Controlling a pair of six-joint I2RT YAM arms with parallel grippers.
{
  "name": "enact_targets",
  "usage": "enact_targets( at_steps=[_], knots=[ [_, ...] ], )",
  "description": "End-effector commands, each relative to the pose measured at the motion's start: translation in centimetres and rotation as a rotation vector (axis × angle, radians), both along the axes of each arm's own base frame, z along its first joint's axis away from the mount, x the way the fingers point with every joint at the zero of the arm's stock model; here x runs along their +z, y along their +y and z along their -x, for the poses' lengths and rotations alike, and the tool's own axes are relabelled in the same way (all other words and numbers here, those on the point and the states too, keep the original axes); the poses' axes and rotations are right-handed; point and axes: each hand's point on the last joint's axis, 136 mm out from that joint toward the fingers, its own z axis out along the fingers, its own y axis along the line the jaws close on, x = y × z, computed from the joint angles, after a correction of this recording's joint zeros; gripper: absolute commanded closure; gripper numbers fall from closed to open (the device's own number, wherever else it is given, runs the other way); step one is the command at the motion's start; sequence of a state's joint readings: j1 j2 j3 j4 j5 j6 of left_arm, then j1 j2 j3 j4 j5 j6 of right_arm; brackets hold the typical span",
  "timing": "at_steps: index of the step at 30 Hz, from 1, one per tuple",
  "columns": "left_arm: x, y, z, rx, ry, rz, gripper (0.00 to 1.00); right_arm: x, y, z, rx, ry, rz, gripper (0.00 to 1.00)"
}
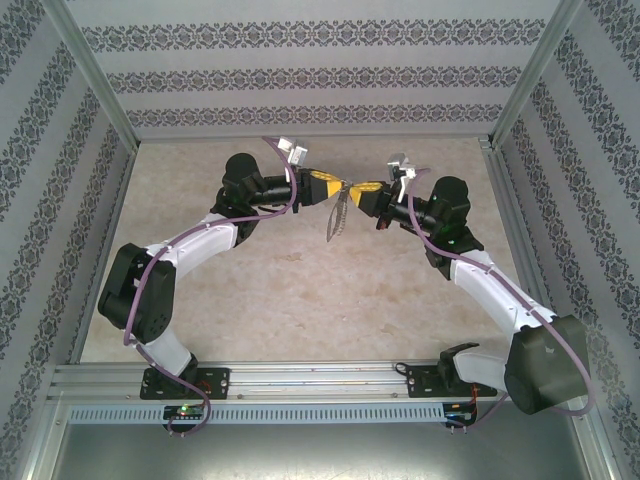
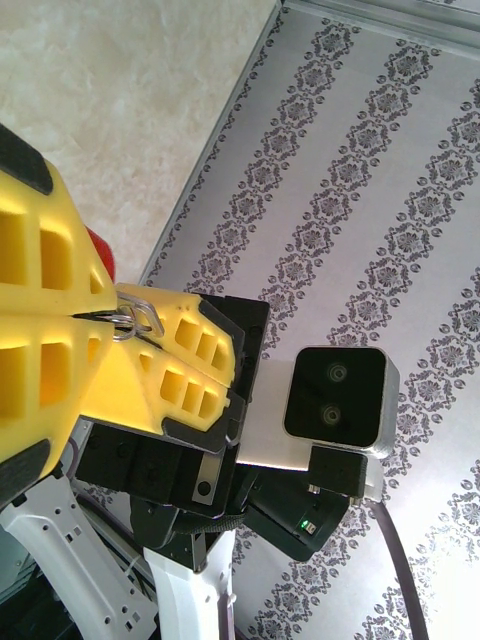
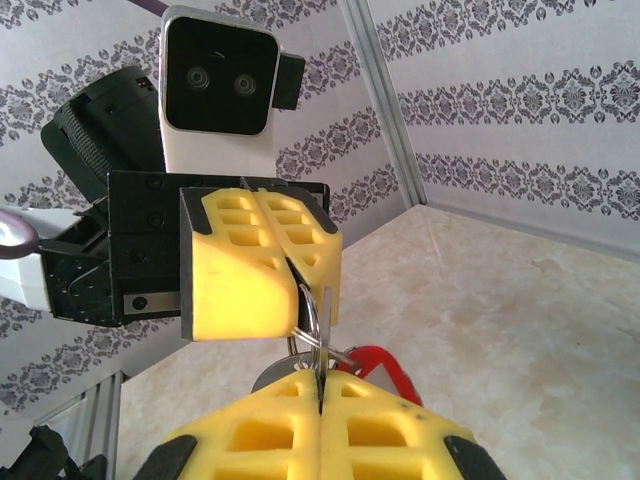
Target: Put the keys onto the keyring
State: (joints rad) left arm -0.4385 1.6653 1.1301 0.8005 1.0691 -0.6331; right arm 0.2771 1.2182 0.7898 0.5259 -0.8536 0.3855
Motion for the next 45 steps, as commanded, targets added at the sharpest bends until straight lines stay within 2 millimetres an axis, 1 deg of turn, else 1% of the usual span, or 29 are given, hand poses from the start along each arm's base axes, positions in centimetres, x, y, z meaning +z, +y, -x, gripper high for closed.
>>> enact_targets(
  at_steps=[1,8,12,17,26,31,34,42,45],
  knots=[
    [1.4,-0.3,0.0,-0.008,-0.053,0.017,1.00,2.5,-0.5,0.3,-0.016,-0.089,-0.008,1.00],
    [1.3,-0.3,0.1,-0.011,-0.052,0.016,1.00,3.7,-1.8,0.1,-0.064,-0.116,-0.017,1.00],
    [1.4,-0.3,0.1,-0.011,-0.054,0.017,1.00,3.7,-2.0,0.0,-0.071,-0.113,-0.019,1.00],
    [1.3,-0.4,0.1,-0.011,-0.052,0.018,1.00,3.5,-1.5,0.1,-0.049,-0.106,-0.018,1.00],
    [1.4,-0.4,0.1,-0.007,-0.053,0.020,1.00,3.0,0.3,0.3,0.001,-0.100,-0.004,1.00],
    [1.4,-0.4,0.1,-0.008,-0.051,0.020,1.00,2.5,0.4,0.2,-0.005,-0.092,0.006,1.00],
    [1.3,-0.4,0.0,-0.007,-0.050,0.019,1.00,2.2,0.1,0.0,-0.019,-0.090,0.013,1.00],
    [1.3,-0.5,0.0,-0.008,-0.052,0.019,1.00,2.1,-2.0,-0.5,-0.089,-0.085,0.015,1.00],
    [1.2,-0.6,0.0,-0.009,-0.050,0.018,1.00,2.0,-2.3,-0.4,-0.092,-0.082,0.014,1.00]
  ],
)
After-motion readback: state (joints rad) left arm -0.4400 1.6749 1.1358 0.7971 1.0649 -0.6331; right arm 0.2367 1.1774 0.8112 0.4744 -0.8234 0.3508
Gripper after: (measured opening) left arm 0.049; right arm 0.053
